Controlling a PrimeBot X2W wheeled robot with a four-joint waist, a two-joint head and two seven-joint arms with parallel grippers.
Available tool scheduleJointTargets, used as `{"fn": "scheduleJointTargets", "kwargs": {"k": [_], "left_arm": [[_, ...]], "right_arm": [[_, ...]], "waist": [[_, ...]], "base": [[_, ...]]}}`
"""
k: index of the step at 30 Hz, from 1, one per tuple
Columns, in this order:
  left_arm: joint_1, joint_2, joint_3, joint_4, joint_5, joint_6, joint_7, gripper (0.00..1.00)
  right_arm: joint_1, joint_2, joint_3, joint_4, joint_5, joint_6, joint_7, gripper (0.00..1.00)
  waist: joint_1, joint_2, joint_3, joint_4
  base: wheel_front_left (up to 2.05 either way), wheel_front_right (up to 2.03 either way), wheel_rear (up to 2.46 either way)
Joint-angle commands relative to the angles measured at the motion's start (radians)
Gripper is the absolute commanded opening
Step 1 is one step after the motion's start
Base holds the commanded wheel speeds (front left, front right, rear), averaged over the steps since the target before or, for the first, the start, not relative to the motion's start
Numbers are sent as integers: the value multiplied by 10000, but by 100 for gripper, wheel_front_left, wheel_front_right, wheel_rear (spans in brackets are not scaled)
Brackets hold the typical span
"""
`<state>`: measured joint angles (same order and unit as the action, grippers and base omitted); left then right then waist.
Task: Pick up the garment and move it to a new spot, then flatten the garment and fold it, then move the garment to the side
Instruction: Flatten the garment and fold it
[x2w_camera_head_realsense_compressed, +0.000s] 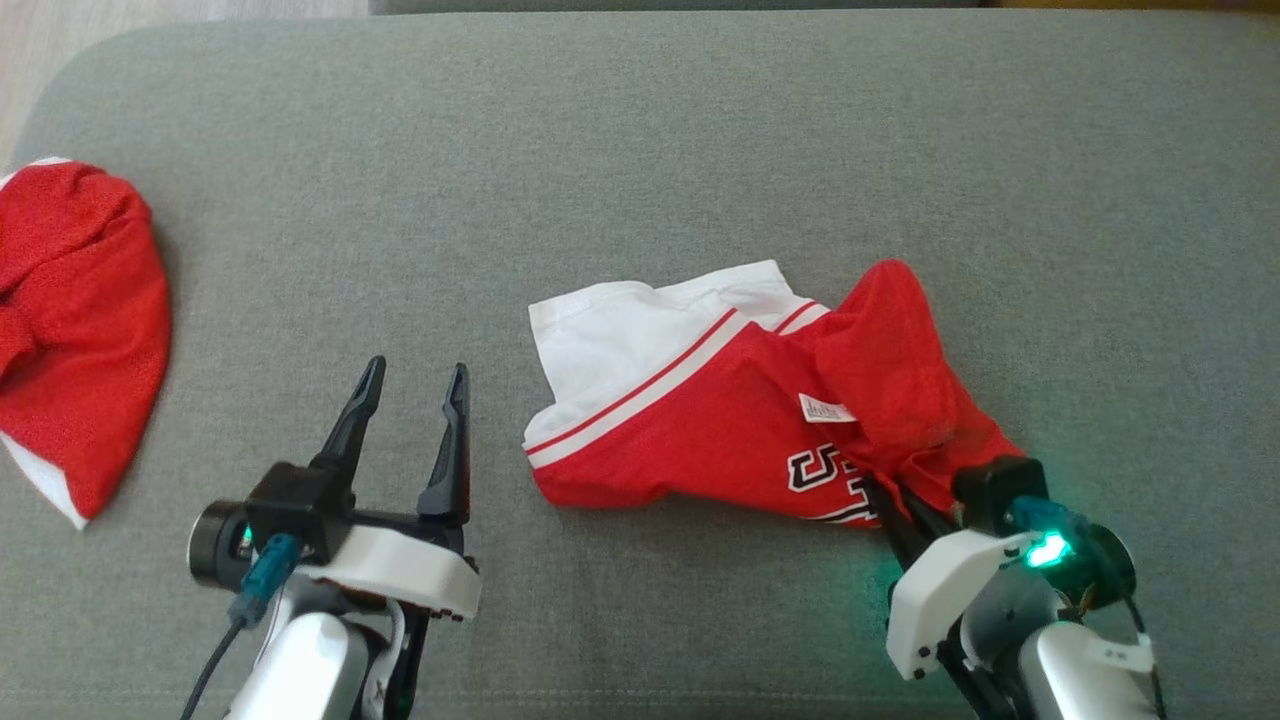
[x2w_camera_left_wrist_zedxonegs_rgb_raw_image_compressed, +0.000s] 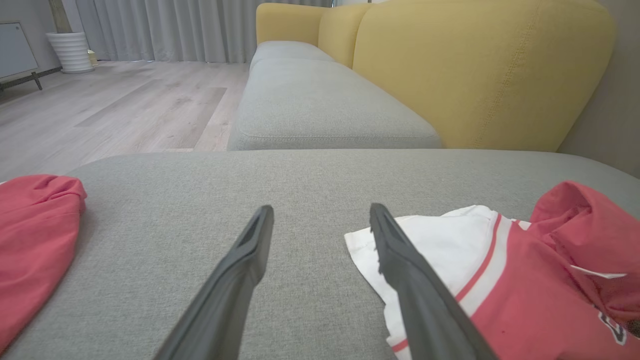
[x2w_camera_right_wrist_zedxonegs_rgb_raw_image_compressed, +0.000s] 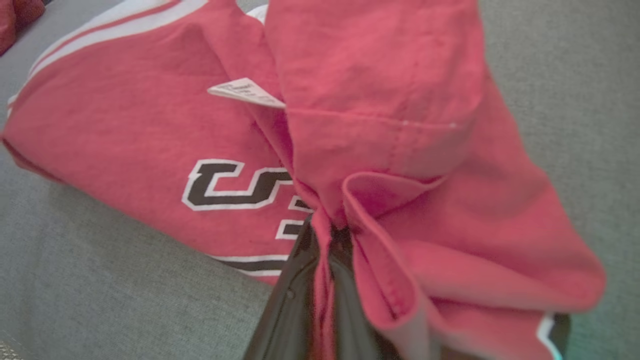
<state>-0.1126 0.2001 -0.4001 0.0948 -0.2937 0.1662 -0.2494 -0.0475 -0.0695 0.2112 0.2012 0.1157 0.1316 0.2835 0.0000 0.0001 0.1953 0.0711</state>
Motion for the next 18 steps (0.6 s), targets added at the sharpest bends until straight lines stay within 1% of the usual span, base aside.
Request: {"fn": "scheduleJointTargets", "kwargs": {"k": [1, 2, 3, 9, 18], "left_arm": [[-462, 113, 416, -265, -104, -38, -117, 100], [-448, 117, 415, -258, -106, -38, -118, 100], [-437, 120, 417, -257, -105, -31, -118, 100], [-358, 152, 431, -260, -98, 27, -120, 100], [-176, 321, 523, -323, -22, 202, -121, 100]], "right_arm": [[-29, 86, 142, -334, 131, -9, -85, 5], [-5, 98, 80, -408, 134, -9, -199, 40], [15, 110, 13, -491, 158, -9, -327, 100], [147, 167, -320, -1382, 366, -9, -1186, 100], [199, 188, -816, -2720, -41, -9, -2003, 100]], "waist": [[0, -1, -34, -15], [0, -1, -57, -23], [0, -1, -73, -32], [0, -1, -229, -82], [0, -1, -651, -155]], "base": [[0, 0, 0], [0, 0, 0], [0, 0, 0], [0, 0, 0], [0, 0, 0]]}}
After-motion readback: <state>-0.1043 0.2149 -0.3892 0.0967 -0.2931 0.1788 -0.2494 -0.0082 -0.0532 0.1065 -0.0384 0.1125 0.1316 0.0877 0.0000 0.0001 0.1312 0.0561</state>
